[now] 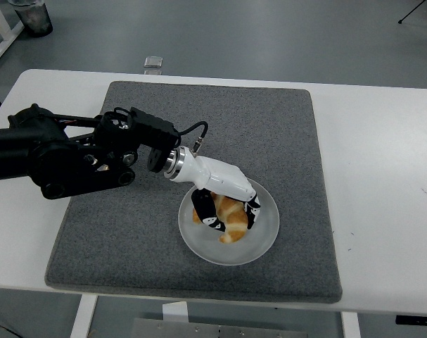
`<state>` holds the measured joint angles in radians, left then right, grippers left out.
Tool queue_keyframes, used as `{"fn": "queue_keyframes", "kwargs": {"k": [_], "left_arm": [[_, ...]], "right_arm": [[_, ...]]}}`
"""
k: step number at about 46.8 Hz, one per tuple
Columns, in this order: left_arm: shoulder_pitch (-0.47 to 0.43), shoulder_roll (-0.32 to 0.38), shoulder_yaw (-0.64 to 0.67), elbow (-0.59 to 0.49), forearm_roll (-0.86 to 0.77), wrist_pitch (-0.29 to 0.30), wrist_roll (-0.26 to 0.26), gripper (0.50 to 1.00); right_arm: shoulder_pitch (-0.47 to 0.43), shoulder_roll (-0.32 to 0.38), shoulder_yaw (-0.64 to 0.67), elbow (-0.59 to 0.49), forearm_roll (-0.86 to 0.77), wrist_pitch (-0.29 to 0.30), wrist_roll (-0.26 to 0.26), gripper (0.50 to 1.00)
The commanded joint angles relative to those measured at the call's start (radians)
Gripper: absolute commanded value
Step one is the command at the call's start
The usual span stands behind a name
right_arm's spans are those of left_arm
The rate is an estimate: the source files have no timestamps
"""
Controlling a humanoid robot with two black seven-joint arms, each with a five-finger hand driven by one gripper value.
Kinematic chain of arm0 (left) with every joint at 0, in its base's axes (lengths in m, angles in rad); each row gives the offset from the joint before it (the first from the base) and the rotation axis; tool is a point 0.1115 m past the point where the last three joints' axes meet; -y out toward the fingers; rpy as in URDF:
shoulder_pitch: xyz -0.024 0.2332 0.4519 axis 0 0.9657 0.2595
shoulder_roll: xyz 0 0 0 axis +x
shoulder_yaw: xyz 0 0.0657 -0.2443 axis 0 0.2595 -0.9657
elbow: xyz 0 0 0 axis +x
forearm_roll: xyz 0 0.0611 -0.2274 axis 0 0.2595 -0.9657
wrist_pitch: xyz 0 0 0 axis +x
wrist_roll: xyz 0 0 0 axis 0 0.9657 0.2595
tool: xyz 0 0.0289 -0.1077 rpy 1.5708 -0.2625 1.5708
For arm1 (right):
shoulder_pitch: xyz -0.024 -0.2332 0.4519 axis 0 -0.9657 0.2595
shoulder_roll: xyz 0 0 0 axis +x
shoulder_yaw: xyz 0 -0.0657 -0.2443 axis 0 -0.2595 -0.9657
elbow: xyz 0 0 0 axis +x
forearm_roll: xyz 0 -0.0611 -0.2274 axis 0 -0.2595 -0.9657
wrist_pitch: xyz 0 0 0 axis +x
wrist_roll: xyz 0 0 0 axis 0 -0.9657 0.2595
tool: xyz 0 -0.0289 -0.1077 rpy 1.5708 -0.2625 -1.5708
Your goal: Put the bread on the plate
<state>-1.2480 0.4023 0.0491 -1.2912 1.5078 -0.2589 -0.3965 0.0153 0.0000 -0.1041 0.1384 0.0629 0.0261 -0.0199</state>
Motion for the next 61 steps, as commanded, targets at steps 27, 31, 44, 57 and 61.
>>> {"fn": "queue_keyframes", "kwargs": {"k": [27, 31, 44, 57, 61], "left_arm": [[0.004, 0.006, -0.002, 0.007, -0.017, 0.067, 0.031, 0.767], [0.004, 0.007, -0.002, 0.007, -0.020, 0.066, 0.031, 0.863], [0.004, 0.009, -0.011, 0.001, -0.084, 0.066, 0.030, 0.990], [0.002, 0.018, -0.087, 0.003, -0.317, 0.066, 0.027, 0.990], [0.002, 0.023, -0.130, 0.012, -0.418, 0.067, 0.028, 0.990]], "right_arm": [[0.000, 0.000, 0.000, 0.000, 0.000, 0.000, 0.000, 0.952], [0.000, 0.000, 0.000, 0.000, 0.000, 0.000, 0.000, 0.952], [0.000, 0.000, 0.000, 0.000, 0.000, 0.000, 0.000, 0.952], [0.000, 0.000, 0.000, 0.000, 0.000, 0.000, 0.000, 0.952], [0.000, 0.000, 0.000, 0.000, 0.000, 0.000, 0.000, 0.952]]}}
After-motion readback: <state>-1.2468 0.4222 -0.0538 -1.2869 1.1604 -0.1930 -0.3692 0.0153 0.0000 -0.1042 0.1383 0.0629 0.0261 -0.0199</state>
